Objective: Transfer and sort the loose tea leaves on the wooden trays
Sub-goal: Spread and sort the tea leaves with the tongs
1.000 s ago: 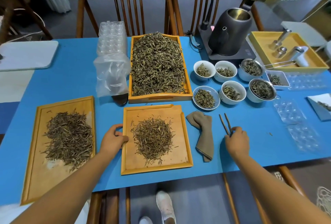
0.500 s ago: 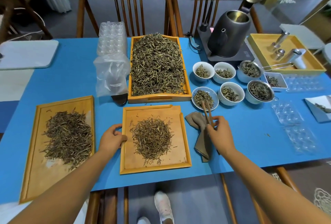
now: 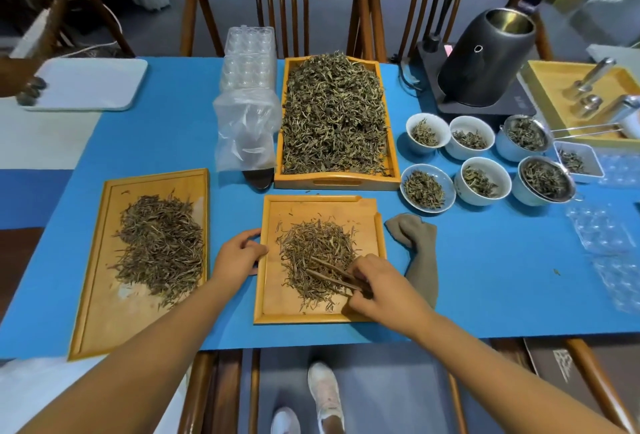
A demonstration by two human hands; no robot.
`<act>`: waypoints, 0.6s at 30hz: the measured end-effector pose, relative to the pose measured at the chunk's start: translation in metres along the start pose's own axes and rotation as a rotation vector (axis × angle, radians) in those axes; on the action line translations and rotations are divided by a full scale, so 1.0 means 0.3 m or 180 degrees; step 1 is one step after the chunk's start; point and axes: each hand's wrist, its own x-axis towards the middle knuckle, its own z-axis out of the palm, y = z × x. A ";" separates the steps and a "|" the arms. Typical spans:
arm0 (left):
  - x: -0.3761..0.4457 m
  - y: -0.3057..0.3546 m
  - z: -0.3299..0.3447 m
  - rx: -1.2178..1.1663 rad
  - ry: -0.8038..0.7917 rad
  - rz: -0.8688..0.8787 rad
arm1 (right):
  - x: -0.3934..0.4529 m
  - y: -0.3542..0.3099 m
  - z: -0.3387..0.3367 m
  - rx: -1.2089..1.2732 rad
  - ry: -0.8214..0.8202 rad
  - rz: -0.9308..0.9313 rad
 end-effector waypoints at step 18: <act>0.000 0.005 0.001 -0.0261 -0.0002 -0.0224 | 0.113 -0.036 0.000 -0.0264 0.0208 0.0192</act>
